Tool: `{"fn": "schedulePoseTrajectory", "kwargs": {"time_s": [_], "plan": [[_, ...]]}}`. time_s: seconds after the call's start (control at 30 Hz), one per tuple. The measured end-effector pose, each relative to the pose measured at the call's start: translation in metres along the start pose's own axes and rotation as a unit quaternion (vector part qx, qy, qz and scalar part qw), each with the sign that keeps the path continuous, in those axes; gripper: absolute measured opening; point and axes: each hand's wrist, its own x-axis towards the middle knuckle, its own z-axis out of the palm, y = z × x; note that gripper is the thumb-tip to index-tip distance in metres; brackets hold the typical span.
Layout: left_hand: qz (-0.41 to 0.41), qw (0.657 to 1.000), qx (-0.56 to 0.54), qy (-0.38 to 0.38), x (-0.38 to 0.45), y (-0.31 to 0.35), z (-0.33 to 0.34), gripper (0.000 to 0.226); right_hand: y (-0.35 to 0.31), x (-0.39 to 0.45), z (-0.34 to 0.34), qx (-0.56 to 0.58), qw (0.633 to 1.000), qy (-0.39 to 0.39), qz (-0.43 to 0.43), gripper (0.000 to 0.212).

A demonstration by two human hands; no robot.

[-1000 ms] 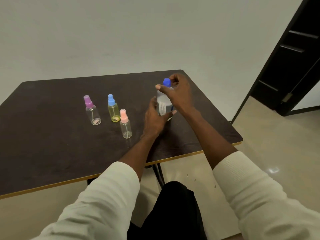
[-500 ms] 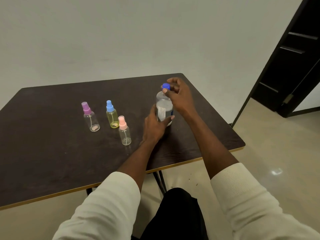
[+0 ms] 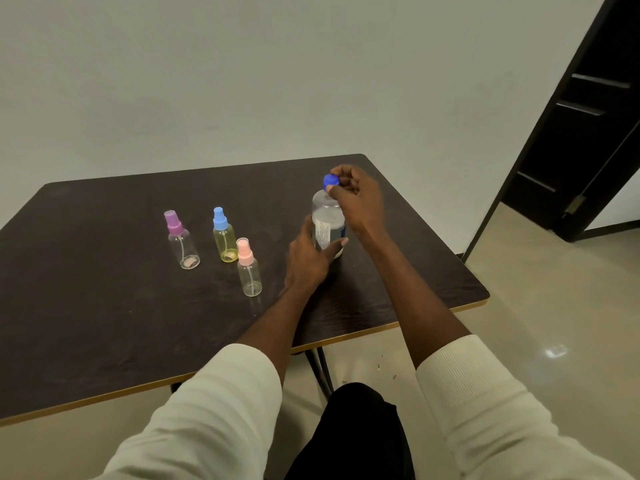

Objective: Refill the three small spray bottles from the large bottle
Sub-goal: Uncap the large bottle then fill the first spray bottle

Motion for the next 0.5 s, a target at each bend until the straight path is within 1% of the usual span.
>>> {"fn": "schedulePoseTrajectory", "kwargs": {"time_s": [0.1, 0.2, 0.33, 0.43, 0.5], "plan": [[-0.003, 1.0, 0.01, -0.007, 0.0006, 0.0003, -0.0008, 0.081, -0.0017, -0.0024, 0.0022, -0.029, 0.999, 0.007, -0.028, 0.026], [-0.006, 1.0, 0.015, -0.005, 0.0008, -0.0006, -0.0008, 0.082, -0.0011, -0.0007, 0.0038, -0.055, 0.998, 0.01, -0.039, 0.023], [0.003, 1.0, 0.007, 0.005, -0.0001, -0.0003, 0.0008, 0.077, 0.0007, 0.0, 0.0036, -0.025, 0.999, 0.017, -0.014, 0.022], [0.01, 1.0, 0.001, 0.006, -0.0002, -0.0009, 0.0001, 0.077, 0.0006, -0.0019, 0.0037, -0.023, 0.999, 0.015, -0.024, 0.019], [0.01, 1.0, 0.005, 0.001, 0.0, 0.0001, 0.0001, 0.077, -0.0006, -0.0021, 0.0056, -0.04, 0.998, 0.016, -0.037, 0.024]]}}
